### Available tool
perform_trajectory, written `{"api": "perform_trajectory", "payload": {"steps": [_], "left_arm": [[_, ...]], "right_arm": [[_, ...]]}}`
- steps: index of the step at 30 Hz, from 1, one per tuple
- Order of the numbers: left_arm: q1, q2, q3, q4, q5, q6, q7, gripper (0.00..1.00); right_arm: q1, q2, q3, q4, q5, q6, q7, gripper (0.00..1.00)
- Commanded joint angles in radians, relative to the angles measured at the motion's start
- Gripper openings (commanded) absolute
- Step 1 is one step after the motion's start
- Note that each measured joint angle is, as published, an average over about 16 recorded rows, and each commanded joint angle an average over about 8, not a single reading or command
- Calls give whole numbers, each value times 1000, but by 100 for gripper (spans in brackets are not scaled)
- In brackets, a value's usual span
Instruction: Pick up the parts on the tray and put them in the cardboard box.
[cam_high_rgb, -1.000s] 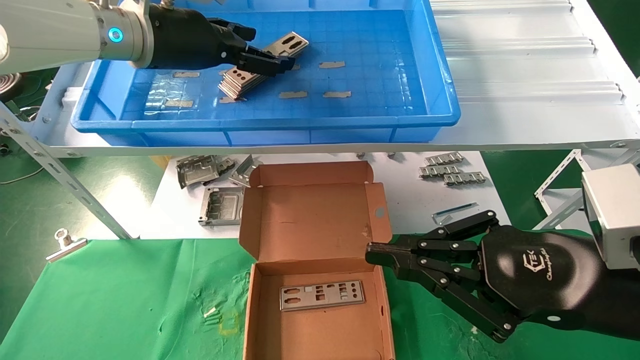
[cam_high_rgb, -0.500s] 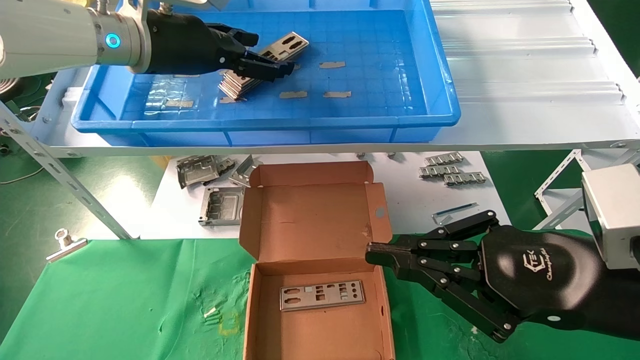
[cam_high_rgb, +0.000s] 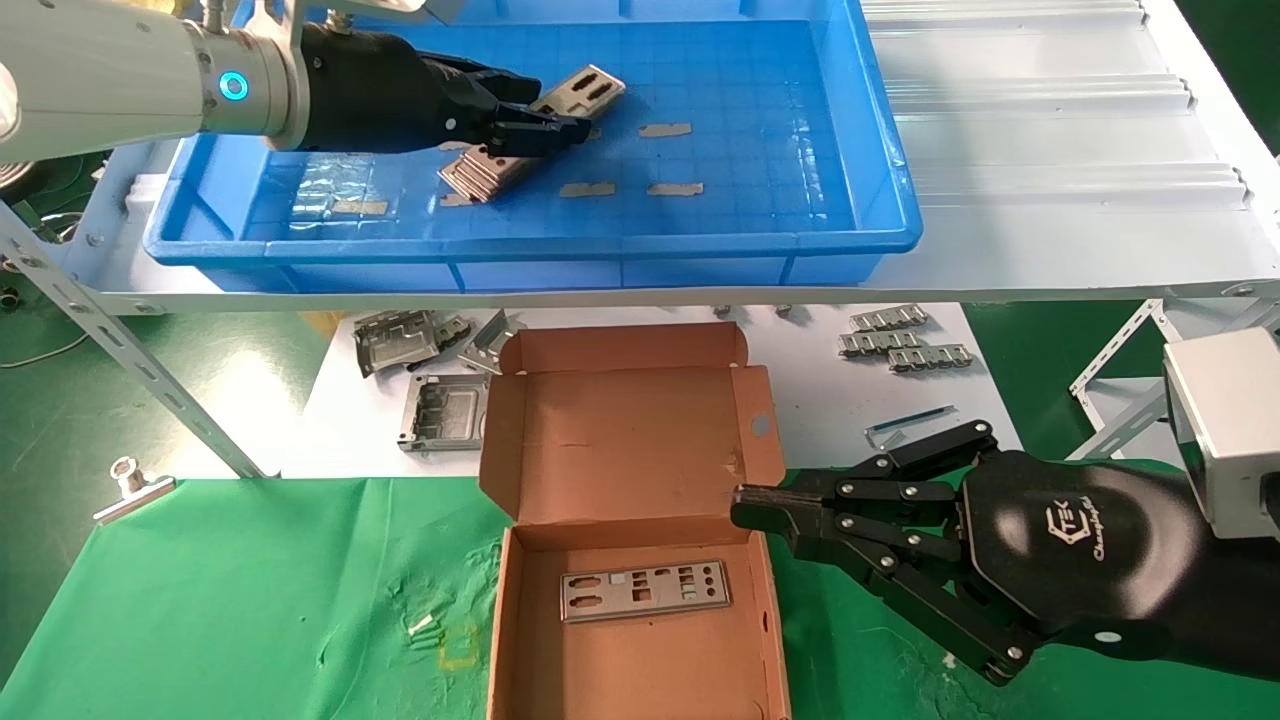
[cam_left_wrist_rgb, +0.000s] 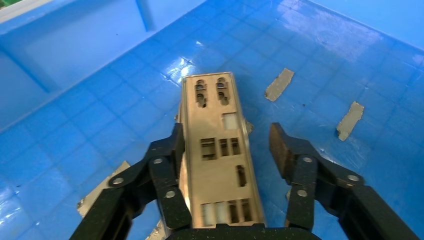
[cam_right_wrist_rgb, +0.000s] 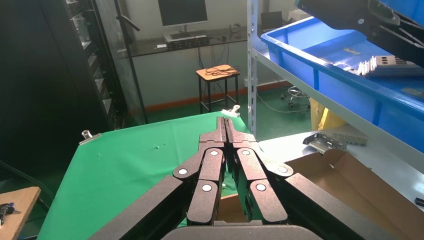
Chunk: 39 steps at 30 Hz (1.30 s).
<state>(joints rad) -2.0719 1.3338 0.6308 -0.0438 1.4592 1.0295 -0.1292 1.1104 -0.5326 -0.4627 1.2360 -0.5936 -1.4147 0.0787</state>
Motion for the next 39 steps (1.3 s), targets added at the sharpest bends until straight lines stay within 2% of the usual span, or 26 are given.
{"api": "perform_trajectory", "payload": {"steps": [1, 23, 24, 31, 32, 39], "left_arm": [[1, 2, 1, -1, 1, -3, 1, 0], [-16, -7, 2, 0, -2, -21, 21, 0], [-16, -7, 2, 0, -2, -21, 22, 3], [-18, -9, 1, 1, -5, 5, 33, 90], [-18, -10, 1, 1, -6, 11, 35, 100], [-21, -11, -1, 2, -10, 45, 48, 100]], "right_arm": [[0, 0, 0, 0, 0, 0, 0, 0], [0, 0, 0, 0, 0, 0, 0, 0], [0, 0, 0, 0, 0, 0, 0, 0], [0, 0, 0, 0, 0, 0, 0, 0], [0, 0, 0, 0, 0, 0, 0, 0], [0, 0, 0, 0, 0, 0, 0, 0]]}}
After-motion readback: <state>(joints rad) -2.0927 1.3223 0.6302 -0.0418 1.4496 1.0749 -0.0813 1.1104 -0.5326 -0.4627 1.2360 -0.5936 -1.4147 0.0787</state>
